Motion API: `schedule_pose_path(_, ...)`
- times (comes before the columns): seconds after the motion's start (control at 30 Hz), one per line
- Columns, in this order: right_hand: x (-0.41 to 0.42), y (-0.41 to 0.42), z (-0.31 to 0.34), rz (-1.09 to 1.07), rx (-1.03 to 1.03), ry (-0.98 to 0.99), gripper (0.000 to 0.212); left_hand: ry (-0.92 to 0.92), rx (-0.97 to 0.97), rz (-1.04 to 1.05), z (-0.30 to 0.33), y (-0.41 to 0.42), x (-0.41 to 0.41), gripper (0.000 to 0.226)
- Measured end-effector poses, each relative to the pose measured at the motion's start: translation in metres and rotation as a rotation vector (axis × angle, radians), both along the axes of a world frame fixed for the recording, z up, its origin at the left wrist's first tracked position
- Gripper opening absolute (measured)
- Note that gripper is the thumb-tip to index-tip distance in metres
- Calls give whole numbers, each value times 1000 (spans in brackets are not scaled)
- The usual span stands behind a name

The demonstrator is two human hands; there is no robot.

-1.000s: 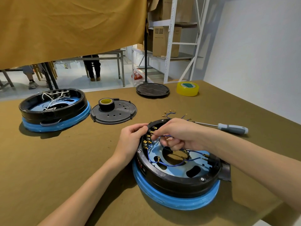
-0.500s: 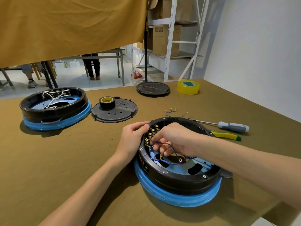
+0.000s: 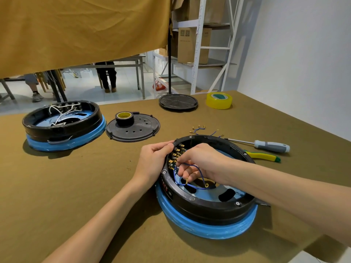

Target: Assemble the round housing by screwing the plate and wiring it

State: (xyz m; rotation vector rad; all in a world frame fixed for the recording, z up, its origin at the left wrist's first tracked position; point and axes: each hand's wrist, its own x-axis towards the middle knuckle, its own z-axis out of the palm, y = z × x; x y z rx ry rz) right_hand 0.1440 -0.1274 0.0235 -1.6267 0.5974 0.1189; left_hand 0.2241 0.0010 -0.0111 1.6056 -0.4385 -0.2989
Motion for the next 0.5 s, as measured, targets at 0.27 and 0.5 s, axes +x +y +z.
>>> schedule_pose_path(0.27,2,3,3,-9,-8,15,15,-56,49,-53,3,1,2,23)
schedule_pose_path(0.5,2,4,5,-9,-25,42,13,-29,28,-33,3,0,-1,26)
